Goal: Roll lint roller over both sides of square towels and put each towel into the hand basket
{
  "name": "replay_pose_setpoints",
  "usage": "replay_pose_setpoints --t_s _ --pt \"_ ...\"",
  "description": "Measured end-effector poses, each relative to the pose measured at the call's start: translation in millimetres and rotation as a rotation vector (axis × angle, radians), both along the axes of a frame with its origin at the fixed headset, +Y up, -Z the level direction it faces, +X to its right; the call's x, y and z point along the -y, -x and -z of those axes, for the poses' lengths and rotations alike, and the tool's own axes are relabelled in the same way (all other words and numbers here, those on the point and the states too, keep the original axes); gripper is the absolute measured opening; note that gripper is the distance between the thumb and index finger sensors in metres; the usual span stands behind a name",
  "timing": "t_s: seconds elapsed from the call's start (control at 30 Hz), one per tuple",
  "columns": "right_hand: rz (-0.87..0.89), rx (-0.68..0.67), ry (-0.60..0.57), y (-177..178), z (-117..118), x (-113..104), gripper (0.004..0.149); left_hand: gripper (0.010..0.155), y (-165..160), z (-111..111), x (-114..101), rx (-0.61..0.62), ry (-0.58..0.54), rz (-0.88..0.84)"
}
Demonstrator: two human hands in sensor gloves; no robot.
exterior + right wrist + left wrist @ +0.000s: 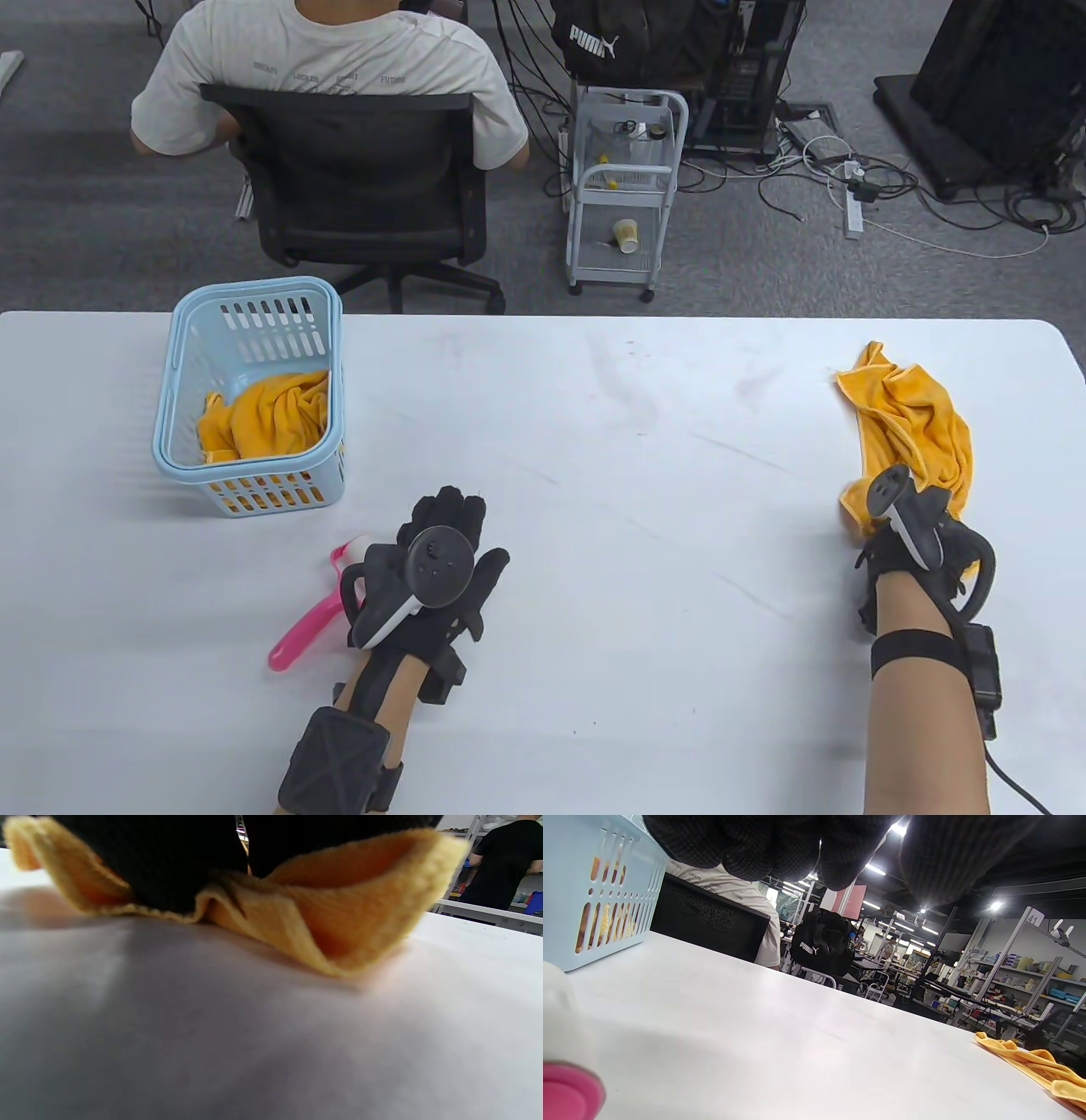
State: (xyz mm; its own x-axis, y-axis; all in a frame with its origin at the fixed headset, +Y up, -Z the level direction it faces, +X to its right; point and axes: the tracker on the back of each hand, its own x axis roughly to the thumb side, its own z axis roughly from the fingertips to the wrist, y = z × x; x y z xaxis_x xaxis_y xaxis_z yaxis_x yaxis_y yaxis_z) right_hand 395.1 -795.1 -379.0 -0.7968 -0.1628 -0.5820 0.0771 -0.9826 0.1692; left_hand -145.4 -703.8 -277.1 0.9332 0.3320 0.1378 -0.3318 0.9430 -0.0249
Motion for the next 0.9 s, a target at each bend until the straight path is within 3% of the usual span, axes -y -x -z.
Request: replay_pose_setpoints --t_s 0.13,0.2,0.33,0.47,0.6,0.67,0.9 --pt "0.088 -0.109 -0.101 19.6 -1.5 -23.3 0.04 0.065 -1.4 -0.7 -1.5 0.011 -0.005 -0.01" --pt "0.149 -0.193 -0.182 39.6 -3.2 -47.8 0.04 0.065 -4.0 -2.2 -3.2 0.024 -0.014 -0.013" --pt "0.338 -0.492 -0.283 98.3 -17.4 -99.9 0.04 0.065 -14.7 -6.8 -5.2 0.08 -0.027 -0.011" --pt "0.55 -0.755 -0.27 158.1 -44.3 -125.6 0.04 0.066 -27.2 -10.4 -2.8 0.152 -0.007 -0.042" --pt "0.721 -0.912 -0.234 207.7 -71.0 -123.9 0.042 0.069 -38.1 -12.5 2.8 0.244 0.04 -0.101" --pt "0.811 -0.96 -0.187 233.1 -83.0 -113.0 0.044 0.076 -46.5 -14.6 7.9 0.323 0.096 -0.147" --pt "1.019 -0.937 -0.177 266.8 -101.4 -81.6 0.046 0.084 -71.2 -24.0 18.1 0.42 0.143 -0.08"
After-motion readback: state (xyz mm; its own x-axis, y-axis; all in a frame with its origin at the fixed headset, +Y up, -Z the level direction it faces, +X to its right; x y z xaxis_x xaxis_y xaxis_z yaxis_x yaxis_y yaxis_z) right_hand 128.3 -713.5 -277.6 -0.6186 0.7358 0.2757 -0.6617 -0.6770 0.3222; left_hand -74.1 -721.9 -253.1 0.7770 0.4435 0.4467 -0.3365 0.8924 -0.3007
